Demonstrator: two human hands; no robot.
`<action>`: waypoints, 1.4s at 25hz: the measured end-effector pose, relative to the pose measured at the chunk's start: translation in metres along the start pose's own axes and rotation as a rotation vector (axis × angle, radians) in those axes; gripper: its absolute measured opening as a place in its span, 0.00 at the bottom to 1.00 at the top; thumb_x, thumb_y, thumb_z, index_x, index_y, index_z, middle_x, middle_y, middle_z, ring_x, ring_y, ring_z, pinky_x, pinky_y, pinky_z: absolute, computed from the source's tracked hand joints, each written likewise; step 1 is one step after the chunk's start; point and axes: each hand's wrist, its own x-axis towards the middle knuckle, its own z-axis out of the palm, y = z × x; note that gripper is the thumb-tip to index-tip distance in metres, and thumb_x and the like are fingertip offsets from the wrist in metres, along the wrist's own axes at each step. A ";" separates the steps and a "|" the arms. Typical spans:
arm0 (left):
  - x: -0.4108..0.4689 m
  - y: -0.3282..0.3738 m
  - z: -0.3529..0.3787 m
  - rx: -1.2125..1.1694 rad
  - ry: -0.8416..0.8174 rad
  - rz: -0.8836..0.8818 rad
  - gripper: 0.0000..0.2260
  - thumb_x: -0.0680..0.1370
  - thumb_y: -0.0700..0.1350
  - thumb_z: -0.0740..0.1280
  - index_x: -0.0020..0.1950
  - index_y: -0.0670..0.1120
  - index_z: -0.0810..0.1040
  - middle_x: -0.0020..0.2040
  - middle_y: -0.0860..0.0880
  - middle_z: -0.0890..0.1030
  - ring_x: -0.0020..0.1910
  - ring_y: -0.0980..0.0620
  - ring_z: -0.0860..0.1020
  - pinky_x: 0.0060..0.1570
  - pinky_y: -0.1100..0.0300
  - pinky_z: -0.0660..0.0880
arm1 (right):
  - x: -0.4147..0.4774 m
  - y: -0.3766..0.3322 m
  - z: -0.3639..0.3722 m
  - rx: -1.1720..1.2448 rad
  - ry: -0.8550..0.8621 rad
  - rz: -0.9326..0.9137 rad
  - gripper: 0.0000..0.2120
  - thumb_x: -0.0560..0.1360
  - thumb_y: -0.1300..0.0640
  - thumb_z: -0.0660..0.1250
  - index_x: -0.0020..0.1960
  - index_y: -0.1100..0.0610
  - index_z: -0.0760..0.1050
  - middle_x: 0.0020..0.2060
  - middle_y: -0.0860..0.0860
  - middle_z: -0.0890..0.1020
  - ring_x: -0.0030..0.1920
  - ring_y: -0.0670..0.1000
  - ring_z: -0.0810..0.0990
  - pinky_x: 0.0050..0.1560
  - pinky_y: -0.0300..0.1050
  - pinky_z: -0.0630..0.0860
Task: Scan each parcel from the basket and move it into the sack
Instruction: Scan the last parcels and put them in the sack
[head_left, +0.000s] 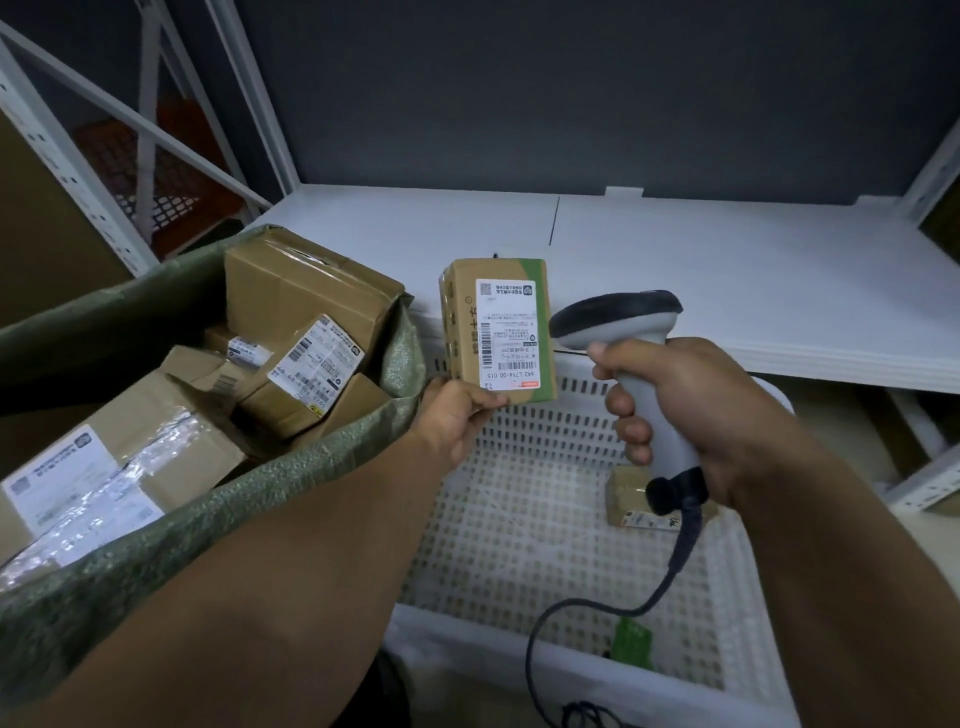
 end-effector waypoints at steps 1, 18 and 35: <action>0.004 -0.003 0.001 -0.004 -0.006 -0.007 0.33 0.66 0.23 0.67 0.71 0.36 0.71 0.57 0.41 0.86 0.56 0.44 0.85 0.48 0.58 0.83 | -0.002 -0.001 -0.004 -0.008 -0.004 0.010 0.08 0.78 0.55 0.70 0.45 0.60 0.76 0.28 0.53 0.72 0.24 0.49 0.68 0.25 0.42 0.66; 0.012 -0.013 0.006 0.047 0.036 -0.017 0.32 0.66 0.22 0.67 0.70 0.35 0.72 0.57 0.40 0.85 0.55 0.43 0.85 0.47 0.58 0.83 | -0.008 0.002 -0.026 -0.028 0.018 0.040 0.09 0.78 0.54 0.71 0.45 0.58 0.74 0.28 0.53 0.72 0.24 0.49 0.68 0.25 0.41 0.67; -0.011 -0.007 0.017 0.136 0.105 0.039 0.21 0.68 0.23 0.67 0.55 0.44 0.77 0.42 0.51 0.88 0.55 0.46 0.84 0.72 0.46 0.70 | -0.005 0.004 -0.025 -0.043 0.037 0.043 0.10 0.77 0.53 0.71 0.45 0.58 0.75 0.29 0.53 0.73 0.25 0.49 0.69 0.26 0.43 0.68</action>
